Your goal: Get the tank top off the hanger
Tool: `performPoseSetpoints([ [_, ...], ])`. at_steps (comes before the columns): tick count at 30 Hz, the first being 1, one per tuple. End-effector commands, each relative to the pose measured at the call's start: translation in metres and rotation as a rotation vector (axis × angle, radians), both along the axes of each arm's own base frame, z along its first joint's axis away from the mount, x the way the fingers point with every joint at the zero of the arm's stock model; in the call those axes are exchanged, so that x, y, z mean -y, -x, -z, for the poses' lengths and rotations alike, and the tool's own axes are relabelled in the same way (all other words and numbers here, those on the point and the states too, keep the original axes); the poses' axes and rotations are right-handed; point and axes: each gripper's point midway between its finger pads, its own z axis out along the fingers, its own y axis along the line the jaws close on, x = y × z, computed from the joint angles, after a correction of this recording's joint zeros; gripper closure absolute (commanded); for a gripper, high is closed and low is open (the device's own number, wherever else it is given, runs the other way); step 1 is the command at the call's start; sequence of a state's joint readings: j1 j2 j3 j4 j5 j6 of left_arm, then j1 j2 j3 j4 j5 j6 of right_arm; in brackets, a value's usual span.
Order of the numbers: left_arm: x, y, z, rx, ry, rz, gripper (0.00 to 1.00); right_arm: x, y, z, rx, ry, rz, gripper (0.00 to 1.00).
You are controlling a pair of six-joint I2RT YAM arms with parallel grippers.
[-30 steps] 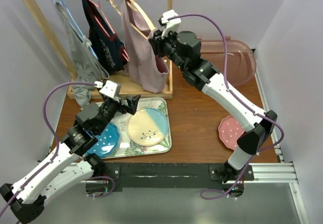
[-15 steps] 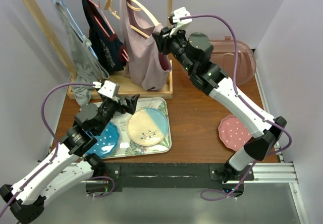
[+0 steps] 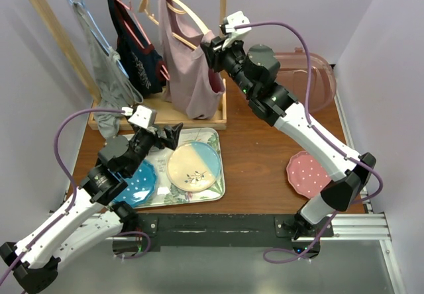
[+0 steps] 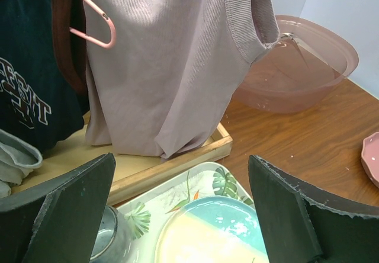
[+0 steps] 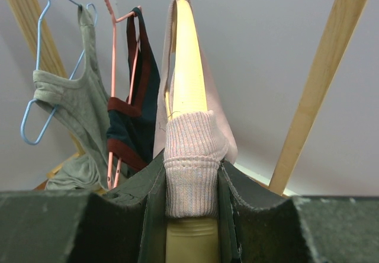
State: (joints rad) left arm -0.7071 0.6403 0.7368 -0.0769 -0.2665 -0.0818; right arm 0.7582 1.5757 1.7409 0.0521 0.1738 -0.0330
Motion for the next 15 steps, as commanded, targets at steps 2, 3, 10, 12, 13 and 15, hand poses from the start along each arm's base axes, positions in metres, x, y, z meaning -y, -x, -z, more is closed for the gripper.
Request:
performPoseSetpoints([
  [2,-0.005,-0.003,-0.006,0.028,0.0,-0.024,0.0,0.028,0.035,-0.091,0.248,-0.172,-0.019,1.0],
  [3,-0.004,-0.003,-0.005,0.026,-0.003,-0.022,0.0,0.026,0.037,-0.096,0.271,-0.186,-0.033,1.0],
  [10,-0.001,-0.004,-0.002,0.021,-0.012,-0.012,0.0,0.021,0.044,-0.098,0.33,-0.23,-0.079,1.0],
  [12,0.0,-0.004,-0.002,0.02,-0.014,-0.009,0.0,0.022,0.048,-0.099,0.345,-0.241,-0.088,1.0],
  [13,0.0,-0.005,-0.001,0.018,-0.016,-0.01,0.0,0.022,0.049,-0.099,0.35,-0.25,-0.091,1.0],
  [15,0.0,-0.005,-0.001,0.017,-0.018,-0.009,0.0,0.023,0.047,-0.097,0.335,-0.246,-0.084,1.0],
])
